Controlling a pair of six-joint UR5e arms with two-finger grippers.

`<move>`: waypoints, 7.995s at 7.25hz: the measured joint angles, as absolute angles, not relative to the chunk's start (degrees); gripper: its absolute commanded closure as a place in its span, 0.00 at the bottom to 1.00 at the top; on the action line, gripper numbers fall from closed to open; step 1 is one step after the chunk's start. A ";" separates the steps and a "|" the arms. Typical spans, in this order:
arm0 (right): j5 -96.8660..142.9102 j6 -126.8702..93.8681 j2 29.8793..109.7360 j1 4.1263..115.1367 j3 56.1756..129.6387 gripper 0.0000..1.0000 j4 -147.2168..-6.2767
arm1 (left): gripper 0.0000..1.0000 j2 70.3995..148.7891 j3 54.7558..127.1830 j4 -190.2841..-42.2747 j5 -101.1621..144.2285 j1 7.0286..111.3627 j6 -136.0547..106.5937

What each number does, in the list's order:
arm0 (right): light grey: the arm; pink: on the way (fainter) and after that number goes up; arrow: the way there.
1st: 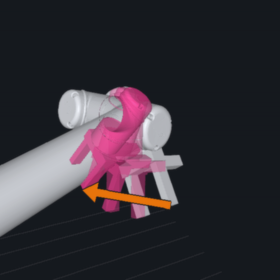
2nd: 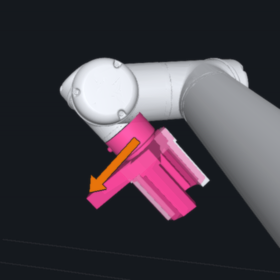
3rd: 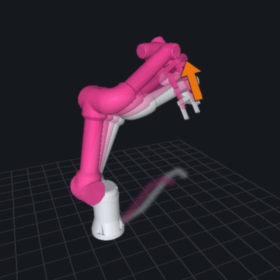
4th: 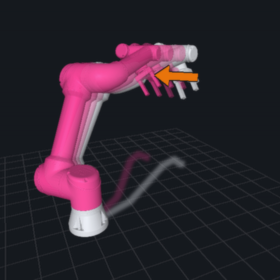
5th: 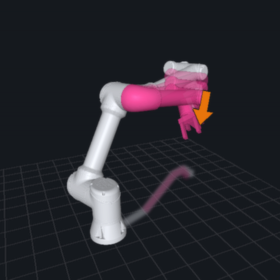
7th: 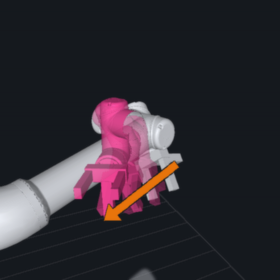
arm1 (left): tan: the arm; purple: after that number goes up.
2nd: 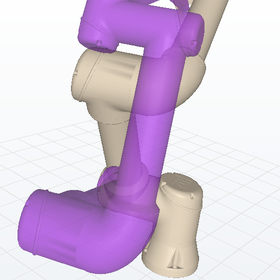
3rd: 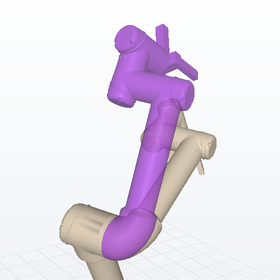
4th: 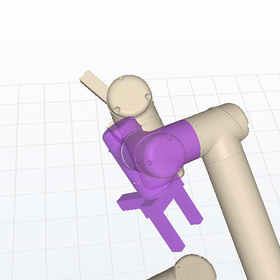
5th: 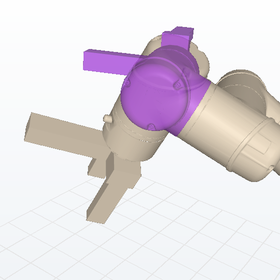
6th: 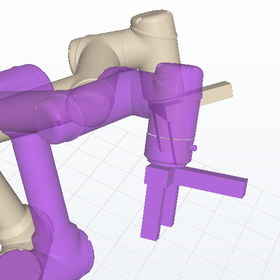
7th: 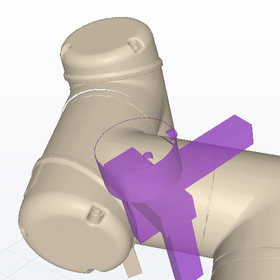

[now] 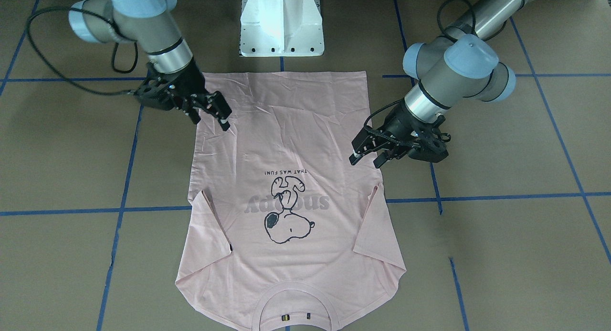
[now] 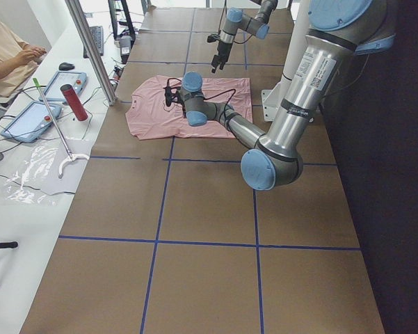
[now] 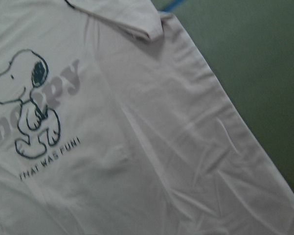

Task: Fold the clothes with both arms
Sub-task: 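Move the right gripper to the shirt hem nearest the robot, then move the left gripper down to the hem corner beside the right gripper, then grasp the hem corners with both grippers, then lift the hem with both grippers and fold it toward the collar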

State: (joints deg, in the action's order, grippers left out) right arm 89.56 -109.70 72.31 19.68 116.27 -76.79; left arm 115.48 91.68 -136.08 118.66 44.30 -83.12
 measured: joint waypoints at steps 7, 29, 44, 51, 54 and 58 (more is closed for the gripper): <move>73.14 -123.33 83.69 1.21 120.28 0.23 -84.27 | 0.13 113.70 93.33 -136.22 118.48 43.98 -84.51; 72.99 -122.87 84.00 -0.57 123.95 1.00 -86.31 | 0.12 97.09 109.57 -132.18 95.94 25.10 -101.10; 72.95 -122.85 84.09 -0.31 124.01 1.00 -86.31 | 1.00 94.42 118.23 -106.98 90.91 7.92 -114.10; 74.02 -122.78 92.14 -3.32 134.78 1.00 -86.23 | 1.00 92.34 132.35 -100.02 91.07 5.38 -116.83; 75.27 -120.52 91.30 0.98 139.20 1.00 -86.15 | 1.00 94.91 138.95 -94.48 91.29 6.97 -117.23; 89.19 -101.32 71.76 25.18 119.68 1.00 -86.12 | 1.00 108.69 121.84 -94.48 92.29 26.55 -104.59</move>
State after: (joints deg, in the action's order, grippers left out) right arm 89.19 -101.32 71.76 25.18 119.68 -86.12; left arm 108.69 121.84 -94.48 92.29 26.55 -104.59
